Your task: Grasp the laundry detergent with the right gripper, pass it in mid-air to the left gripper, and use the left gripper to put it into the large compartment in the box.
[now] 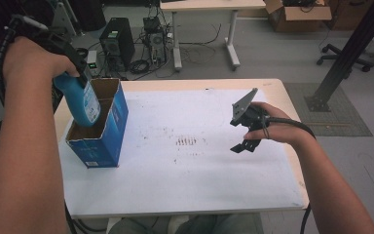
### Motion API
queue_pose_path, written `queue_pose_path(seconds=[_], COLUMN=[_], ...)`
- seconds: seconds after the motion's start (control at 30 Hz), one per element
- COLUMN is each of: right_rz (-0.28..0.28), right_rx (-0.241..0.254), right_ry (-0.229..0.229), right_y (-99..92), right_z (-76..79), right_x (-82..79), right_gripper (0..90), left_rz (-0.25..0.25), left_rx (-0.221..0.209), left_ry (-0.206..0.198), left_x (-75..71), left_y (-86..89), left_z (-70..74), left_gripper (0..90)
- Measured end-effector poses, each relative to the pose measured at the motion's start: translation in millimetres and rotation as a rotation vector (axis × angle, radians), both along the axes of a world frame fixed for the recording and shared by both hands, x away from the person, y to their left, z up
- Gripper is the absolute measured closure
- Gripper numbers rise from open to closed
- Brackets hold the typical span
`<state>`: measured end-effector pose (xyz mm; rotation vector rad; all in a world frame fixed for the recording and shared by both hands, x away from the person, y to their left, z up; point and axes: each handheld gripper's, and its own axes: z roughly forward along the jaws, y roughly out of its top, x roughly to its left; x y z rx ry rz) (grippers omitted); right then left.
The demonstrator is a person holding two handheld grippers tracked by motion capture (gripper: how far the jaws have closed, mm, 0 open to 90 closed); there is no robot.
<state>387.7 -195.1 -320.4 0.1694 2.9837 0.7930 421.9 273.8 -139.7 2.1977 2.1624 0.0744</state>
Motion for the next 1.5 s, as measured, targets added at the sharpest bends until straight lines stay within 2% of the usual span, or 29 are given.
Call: queue_pose_path(seconds=[0.5,1.3,1.5], right_rz=[0.000,0.001,0.001], right_rx=[0.003,0.006,0.009], right_ry=[0.004,0.009,0.009], right_y=[-3.5,-5.4,-5.5], right_z=[-1.2,-3.8,-4.1], right_x=[-1.0,-2.9,-3.8], right_gripper=[2.9,2.9,2.9], left_rz=[-0.002,-0.008,-0.013], left_rx=[-0.010,-0.007,-0.003], left_ry=[0.025,0.069,0.085], left_x=[3.9,5.2,6.2], left_y=[1.0,3.6,2.3], left_z=[-31.1,-95.8,-116.1], left_gripper=[38.5,38.5,38.5])
